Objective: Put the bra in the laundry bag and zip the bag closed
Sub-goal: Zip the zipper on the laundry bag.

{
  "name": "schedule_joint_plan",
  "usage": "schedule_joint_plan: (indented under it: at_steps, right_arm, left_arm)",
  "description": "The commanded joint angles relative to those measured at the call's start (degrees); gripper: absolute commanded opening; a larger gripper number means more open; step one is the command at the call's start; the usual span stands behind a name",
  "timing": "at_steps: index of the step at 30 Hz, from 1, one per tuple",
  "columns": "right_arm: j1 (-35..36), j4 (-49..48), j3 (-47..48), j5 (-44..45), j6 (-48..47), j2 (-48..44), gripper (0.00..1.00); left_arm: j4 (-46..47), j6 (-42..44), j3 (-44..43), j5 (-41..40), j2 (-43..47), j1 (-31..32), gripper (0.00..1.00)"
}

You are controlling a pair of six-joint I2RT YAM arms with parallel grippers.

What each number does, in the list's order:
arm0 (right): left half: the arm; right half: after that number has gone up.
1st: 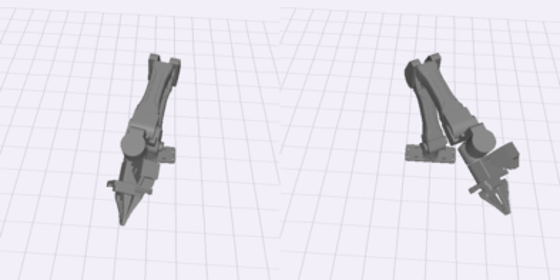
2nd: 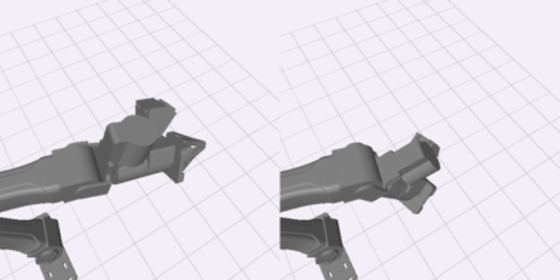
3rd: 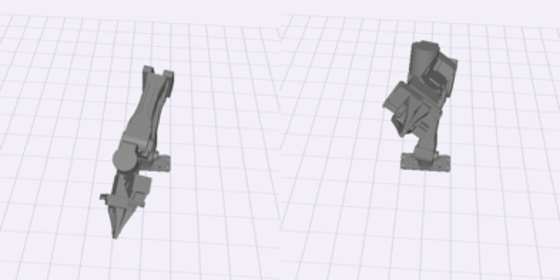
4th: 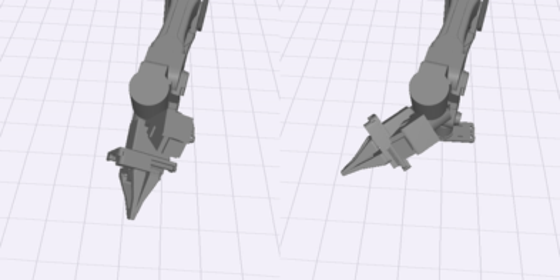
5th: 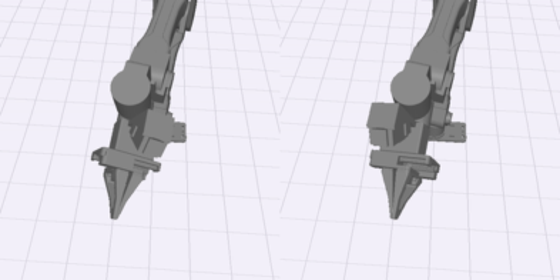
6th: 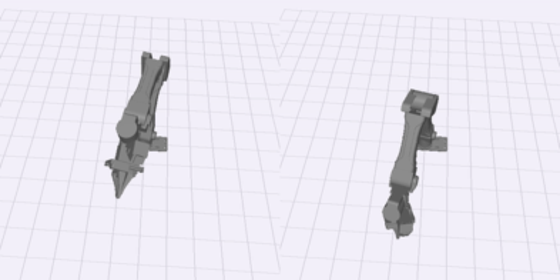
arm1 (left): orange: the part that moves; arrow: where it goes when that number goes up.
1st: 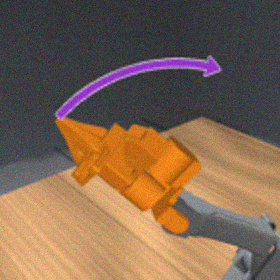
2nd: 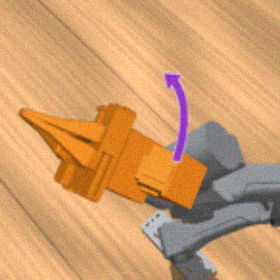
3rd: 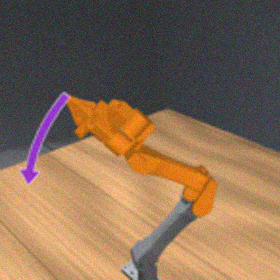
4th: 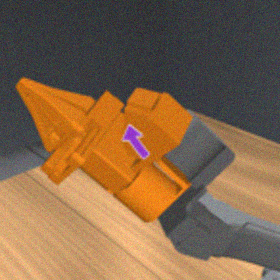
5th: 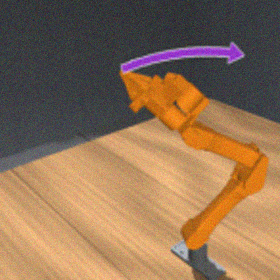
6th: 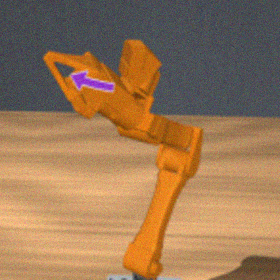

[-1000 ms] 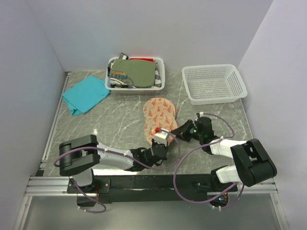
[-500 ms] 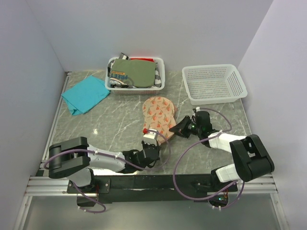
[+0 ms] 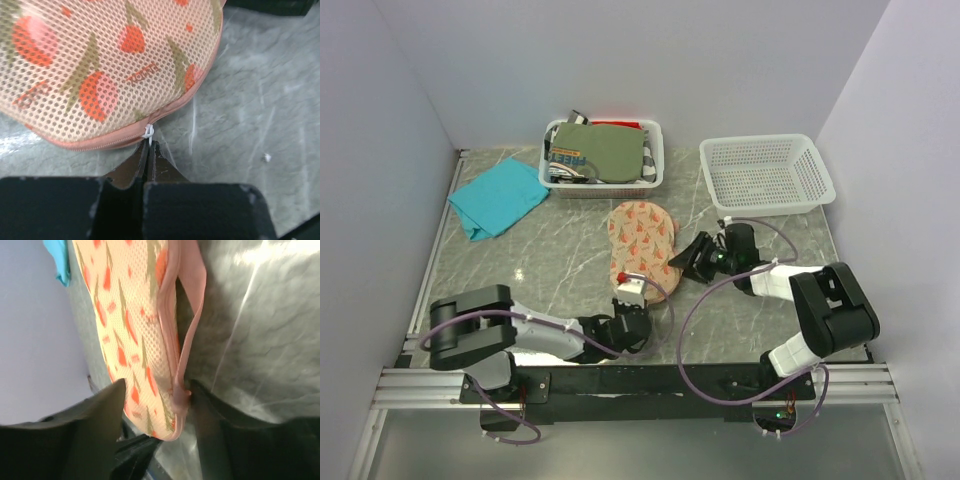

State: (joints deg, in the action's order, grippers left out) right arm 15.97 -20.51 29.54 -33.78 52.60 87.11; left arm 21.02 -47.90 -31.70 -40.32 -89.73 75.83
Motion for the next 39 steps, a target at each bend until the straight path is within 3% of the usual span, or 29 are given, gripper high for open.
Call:
schedule_joint_plan:
  at_steps: [1,5,15,18,19,21,22,25,39]
  right_arm:
    - [-0.85,-5.41,-4.38,2.67,0.92,-3.08,0.66]
    - [0.11,-9.80,-11.68,5.03,4.96,-8.61,0.75]
    - [3.72,-15.61,-17.33,9.17,10.51,-13.46,0.77]
    - [3.63,-13.51,-13.90,8.73,8.75,-12.41,0.68]
    - [3.63,-13.68,-13.03,8.56,8.75,-12.23,0.58]
    - [3.63,-14.55,-12.40,8.38,9.01,-11.88,0.49]
    - [3.63,-14.29,-11.70,8.47,9.01,-11.88,0.35]
    - [3.63,-13.24,-10.12,8.20,8.75,-11.61,0.13]
    - [-2.08,-5.50,-6.60,6.98,3.92,-13.37,0.07]
  left_arm:
    - [-1.33,3.51,-5.82,0.67,-4.47,0.46,0.01]
    - [-0.10,5.53,-10.91,1.56,-6.94,0.37,0.01]
    - [1.75,11.16,-16.55,4.28,-7.12,0.37,0.01]
    - [1.40,10.73,-16.55,5.24,-7.12,0.37,0.01]
    - [1.66,10.55,-16.03,5.51,-7.03,0.46,0.01]
    - [2.27,10.02,-15.41,5.95,-6.51,0.46,0.01]
    - [2.36,9.84,-14.88,6.04,-6.42,0.46,0.01]
    - [2.10,9.23,-14.35,5.69,-5.81,0.46,0.01]
    - [-0.62,5.54,-5.92,-1.25,-0.62,0.46,0.01]
